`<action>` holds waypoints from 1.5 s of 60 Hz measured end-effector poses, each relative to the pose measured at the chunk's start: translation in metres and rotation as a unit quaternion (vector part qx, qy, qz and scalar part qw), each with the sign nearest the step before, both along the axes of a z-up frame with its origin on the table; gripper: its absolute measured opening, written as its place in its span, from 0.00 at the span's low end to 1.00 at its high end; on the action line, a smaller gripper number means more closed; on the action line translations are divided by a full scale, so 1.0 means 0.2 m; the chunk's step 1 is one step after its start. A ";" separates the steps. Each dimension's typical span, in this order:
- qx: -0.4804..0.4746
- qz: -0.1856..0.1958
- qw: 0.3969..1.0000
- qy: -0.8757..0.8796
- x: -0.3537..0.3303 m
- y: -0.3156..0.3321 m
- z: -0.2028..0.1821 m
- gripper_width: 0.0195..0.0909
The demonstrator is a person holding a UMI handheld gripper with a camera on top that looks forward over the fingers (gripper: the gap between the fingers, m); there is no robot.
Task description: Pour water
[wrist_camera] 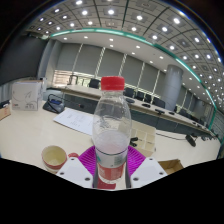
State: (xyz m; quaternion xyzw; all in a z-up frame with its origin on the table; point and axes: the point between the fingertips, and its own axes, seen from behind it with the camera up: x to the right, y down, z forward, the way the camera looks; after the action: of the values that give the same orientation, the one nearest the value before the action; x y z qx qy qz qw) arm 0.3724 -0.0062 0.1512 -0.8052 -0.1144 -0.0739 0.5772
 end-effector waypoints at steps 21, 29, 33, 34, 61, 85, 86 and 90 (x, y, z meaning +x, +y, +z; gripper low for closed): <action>-0.030 0.008 0.992 0.119 0.00 0.05 -0.44 0.27; -0.024 0.009 0.992 0.124 0.02 0.03 -0.43 0.41; -0.037 0.003 0.992 0.123 0.02 0.01 -0.46 0.54; -0.046 -0.001 0.991 0.124 0.03 0.01 -0.46 0.63; -0.098 -0.094 0.987 0.090 -0.10 -0.66 -0.01 0.93; -0.124 -0.127 0.982 0.061 -0.47 -1.43 0.35 0.93; -0.126 -0.127 0.982 0.064 -0.49 -1.45 0.35 0.92; -0.127 -0.129 0.981 0.071 -0.51 -1.51 0.36 0.93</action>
State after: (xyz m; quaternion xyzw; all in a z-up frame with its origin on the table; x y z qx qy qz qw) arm 0.2700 -0.3076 0.2240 -0.8831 0.0231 -0.0752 0.4626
